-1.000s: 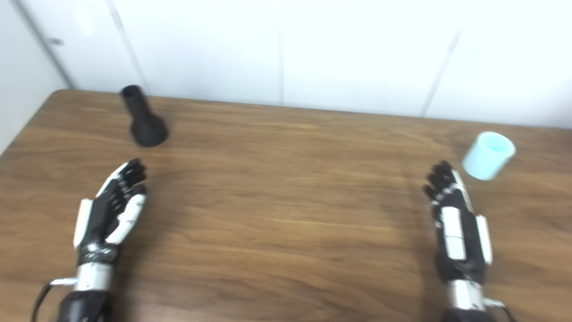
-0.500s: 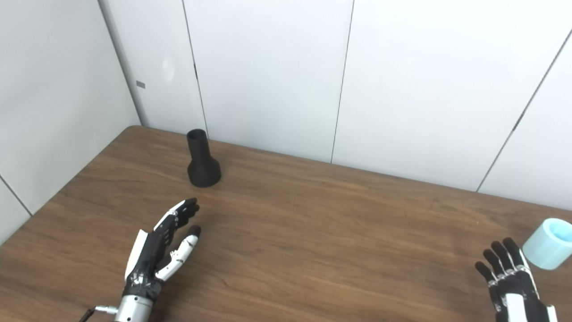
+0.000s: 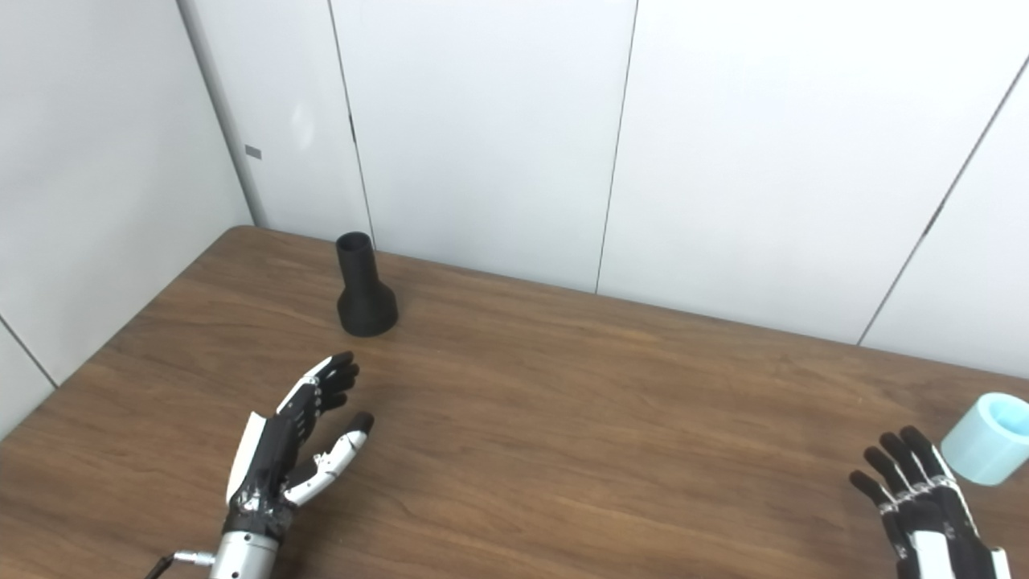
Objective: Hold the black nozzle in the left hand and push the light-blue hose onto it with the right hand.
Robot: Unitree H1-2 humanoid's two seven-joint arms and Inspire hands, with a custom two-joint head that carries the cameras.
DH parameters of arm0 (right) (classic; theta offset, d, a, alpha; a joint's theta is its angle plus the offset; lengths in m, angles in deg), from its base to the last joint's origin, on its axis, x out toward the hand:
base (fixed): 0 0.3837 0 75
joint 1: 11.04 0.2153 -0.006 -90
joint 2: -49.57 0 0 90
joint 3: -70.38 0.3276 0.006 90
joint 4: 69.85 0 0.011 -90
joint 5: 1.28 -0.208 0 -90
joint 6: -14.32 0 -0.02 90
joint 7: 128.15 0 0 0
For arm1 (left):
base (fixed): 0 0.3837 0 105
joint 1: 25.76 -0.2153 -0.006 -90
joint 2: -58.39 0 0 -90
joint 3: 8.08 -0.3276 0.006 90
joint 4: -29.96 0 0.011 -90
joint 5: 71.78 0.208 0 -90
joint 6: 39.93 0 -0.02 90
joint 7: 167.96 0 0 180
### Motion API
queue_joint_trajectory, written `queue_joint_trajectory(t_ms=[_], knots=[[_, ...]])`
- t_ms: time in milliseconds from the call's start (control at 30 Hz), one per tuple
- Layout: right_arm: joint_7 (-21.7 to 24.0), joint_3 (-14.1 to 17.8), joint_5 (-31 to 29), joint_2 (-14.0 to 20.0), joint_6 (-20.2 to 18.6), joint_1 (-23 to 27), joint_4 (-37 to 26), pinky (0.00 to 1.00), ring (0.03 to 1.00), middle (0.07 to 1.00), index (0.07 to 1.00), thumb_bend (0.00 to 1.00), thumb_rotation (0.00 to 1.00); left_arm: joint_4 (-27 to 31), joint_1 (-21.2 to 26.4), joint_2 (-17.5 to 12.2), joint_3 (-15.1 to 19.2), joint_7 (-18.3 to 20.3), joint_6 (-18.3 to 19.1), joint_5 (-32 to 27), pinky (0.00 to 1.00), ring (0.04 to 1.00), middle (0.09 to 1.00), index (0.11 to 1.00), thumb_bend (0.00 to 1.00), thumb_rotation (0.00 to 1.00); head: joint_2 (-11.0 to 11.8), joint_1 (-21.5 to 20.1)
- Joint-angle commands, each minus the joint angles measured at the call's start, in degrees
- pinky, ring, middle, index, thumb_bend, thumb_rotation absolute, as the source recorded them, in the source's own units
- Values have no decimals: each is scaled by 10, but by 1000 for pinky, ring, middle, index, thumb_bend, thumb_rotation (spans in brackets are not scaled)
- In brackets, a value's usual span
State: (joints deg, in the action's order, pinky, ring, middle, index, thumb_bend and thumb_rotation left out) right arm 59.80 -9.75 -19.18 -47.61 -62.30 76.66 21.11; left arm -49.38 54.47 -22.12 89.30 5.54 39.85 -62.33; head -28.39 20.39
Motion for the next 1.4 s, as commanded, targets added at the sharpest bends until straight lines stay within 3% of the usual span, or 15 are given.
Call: queue_joint_trajectory(t_ms=[0, 67, 233, 400, 533, 800, 1100, 1167, 1367], knots=[[-2, 4, 0, -10, -5, -53, 50, 764, 837, 849, 838, 640, 699, 2, -44, 32, -6, -15, 14, 15, 816, 837, 846, 867, 600, 197, -1, -2], [-1, 2, 1, -10, -4, -54, 47, 765, 849, 860, 843, 672, 696, 23, -36, 26, -1, -19, 29, 24, 817, 814, 833, 859, 624, 170, -2, -3], [-4, 2, 0, -14, -11, -56, 41, 798, 868, 877, 863, 625, 690, 74, -2, 1, 18, -21, 89, 37, 782, 808, 824, 847, 698, 177, -4, -4], [-4, 3, 2, -15, -7, -55, 44, 797, 871, 882, 870, 643, 694, 91, 48, -17, 40, -20, 124, 21, 754, 791, 812, 834, 762, 123, -1, -4], [-2, 5, -7, -19, -7, -52, 47, 797, 870, 887, 874, 635, 675, 90, 86, -37, 46, -16, 147, 39, 769, 778, 809, 841, 811, 161, 2, -4], [-2, 1, -4, -22, -6, -49, 48, 828, 888, 900, 890, 606, 692, 76, 136, -68, 47, -20, 170, 74, 698, 765, 804, 825, 851, 170, 2, -5], [0, 2, -9, -25, -8, -51, 46, 811, 881, 896, 885, 601, 686, 12, 176, -113, 47, -21, 171, 104, 746, 797, 835, 841, 847, 167, -1, -4], [4, 1, -10, -23, -5, -53, 47, 809, 881, 897, 888, 599, 692, -1, 189, -128, 44, -20, 187, 123, 794, 827, 839, 838, 857, 183, -2, -5], [4, 2, -12, -23, -7, -55, 44, 801, 870, 883, 872, 632, 675, -32, 229, -168, 33, -15, 232, 166, 774, 849, 852, 822, 900, 229, -5, -5]])
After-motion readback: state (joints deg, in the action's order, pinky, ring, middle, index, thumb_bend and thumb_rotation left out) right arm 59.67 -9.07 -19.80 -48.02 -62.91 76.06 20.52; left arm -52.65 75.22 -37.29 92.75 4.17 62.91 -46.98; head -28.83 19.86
